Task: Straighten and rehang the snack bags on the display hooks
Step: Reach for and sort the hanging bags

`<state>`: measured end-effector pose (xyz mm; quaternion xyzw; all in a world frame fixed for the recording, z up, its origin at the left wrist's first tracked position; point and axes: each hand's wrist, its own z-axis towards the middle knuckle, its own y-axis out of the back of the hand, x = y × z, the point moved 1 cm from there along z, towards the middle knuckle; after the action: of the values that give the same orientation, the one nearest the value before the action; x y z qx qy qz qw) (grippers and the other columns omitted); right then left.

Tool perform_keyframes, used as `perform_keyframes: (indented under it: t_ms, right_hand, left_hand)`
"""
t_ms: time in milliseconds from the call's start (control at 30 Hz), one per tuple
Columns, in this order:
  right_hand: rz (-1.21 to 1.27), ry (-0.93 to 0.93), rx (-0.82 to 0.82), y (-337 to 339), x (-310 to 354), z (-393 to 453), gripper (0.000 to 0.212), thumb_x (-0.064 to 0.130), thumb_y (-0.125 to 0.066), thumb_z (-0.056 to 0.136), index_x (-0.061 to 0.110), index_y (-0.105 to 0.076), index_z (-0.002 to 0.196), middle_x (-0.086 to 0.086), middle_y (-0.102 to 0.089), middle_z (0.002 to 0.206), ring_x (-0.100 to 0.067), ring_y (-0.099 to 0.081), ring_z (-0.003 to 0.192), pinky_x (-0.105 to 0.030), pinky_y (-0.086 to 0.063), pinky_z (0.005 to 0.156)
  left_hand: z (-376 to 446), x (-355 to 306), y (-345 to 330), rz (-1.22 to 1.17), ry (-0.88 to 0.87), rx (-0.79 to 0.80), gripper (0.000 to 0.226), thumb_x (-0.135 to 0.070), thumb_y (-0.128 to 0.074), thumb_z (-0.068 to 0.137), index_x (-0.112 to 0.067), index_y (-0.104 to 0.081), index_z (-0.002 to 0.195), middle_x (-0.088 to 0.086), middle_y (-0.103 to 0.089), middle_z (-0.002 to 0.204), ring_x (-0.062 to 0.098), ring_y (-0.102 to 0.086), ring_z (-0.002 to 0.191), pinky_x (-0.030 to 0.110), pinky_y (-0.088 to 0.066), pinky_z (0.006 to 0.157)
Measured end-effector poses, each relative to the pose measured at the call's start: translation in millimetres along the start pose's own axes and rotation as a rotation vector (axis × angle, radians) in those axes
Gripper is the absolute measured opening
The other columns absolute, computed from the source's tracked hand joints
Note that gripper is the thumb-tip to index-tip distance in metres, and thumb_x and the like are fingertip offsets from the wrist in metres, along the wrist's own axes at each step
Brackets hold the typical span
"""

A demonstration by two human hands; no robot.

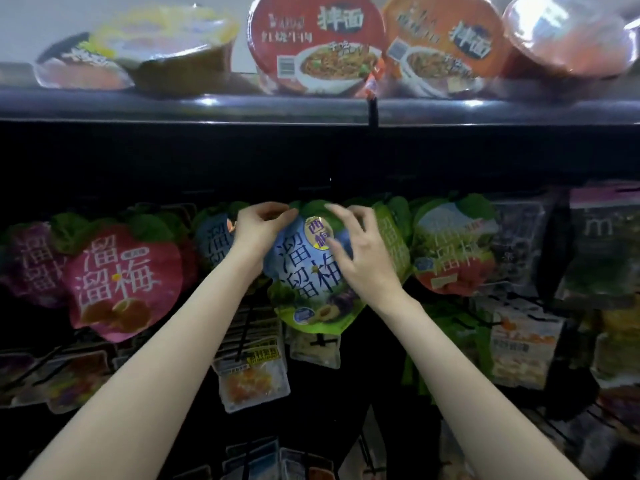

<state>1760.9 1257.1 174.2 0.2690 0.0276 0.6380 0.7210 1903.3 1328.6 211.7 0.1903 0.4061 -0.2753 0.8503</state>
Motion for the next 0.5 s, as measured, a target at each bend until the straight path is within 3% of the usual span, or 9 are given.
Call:
perform_keyframes:
  t_ms: [67,133,300,367,433,500]
  right_hand:
    - [-0.113,-0.025,0.088,-2.7,-5.5,4.9,0.037,0.027,-0.055,0.093,0.018,-0.053,0.129,-0.01,-0.033,0.136,-0.028,-0.046,0.118,-0.042,-0.048,0.09]
    - [-0.155,-0.059,0.138,-4.7,-10.2,7.4,0.039,0.026,-0.055,0.092,0.019,-0.052,0.131,-0.008,-0.024,0.144,-0.029,-0.034,0.13,-0.041,-0.044,0.098]
    - [-0.152,-0.069,0.186,-13.7,-18.9,12.2,0.041,0.022,-0.054,0.092,0.021,-0.05,0.133,-0.004,-0.017,0.149,-0.026,-0.026,0.135,-0.037,-0.037,0.106]
    - [-0.016,-0.099,0.135,-18.3,-25.4,10.8,0.038,0.018,-0.056,0.091,0.023,-0.054,0.129,-0.003,-0.021,0.147,-0.019,-0.028,0.133,-0.022,-0.029,0.109]
    - [0.125,-0.087,0.019,-20.5,-29.8,7.2,0.032,0.012,-0.057,0.09,0.021,-0.06,0.12,-0.006,-0.031,0.139,-0.006,-0.032,0.124,-0.002,-0.02,0.101]
    - [0.18,-0.051,-0.115,-21.8,-31.9,5.2,0.027,0.005,-0.058,0.087,0.015,-0.065,0.111,-0.01,-0.04,0.129,-0.001,-0.034,0.115,0.003,-0.024,0.095]
  left_hand:
    - [9.1,1.6,-9.3,0.04,-0.012,0.025,0.007,-0.016,-0.068,0.083,-0.014,-0.063,0.088,-0.002,-0.061,0.084,0.006,-0.056,0.075,0.019,-0.045,0.065]
    - [16.7,2.4,-18.0,0.054,-0.028,0.03,0.008,-0.016,-0.068,0.083,-0.016,-0.062,0.088,-0.005,-0.059,0.083,0.001,-0.053,0.073,0.017,-0.044,0.065]
    - [23.7,9.6,-23.5,0.089,-0.064,0.003,0.01,-0.014,-0.066,0.084,-0.018,-0.062,0.093,-0.009,-0.057,0.085,0.001,-0.051,0.077,0.005,-0.04,0.062]
    - [18.9,13.6,-19.1,0.125,-0.125,-0.004,0.01,-0.017,-0.067,0.084,-0.021,-0.061,0.092,-0.016,-0.055,0.083,-0.007,-0.049,0.076,0.001,-0.039,0.062]
    - [13.6,14.4,-13.0,0.156,-0.221,-0.008,0.009,-0.019,-0.068,0.083,-0.023,-0.062,0.09,-0.021,-0.056,0.082,-0.013,-0.05,0.077,0.001,-0.04,0.066]
    - [10.0,10.0,-10.8,0.194,-0.324,-0.012,0.008,-0.02,-0.069,0.082,-0.024,-0.064,0.088,-0.025,-0.057,0.081,-0.017,-0.053,0.076,0.003,-0.042,0.07]
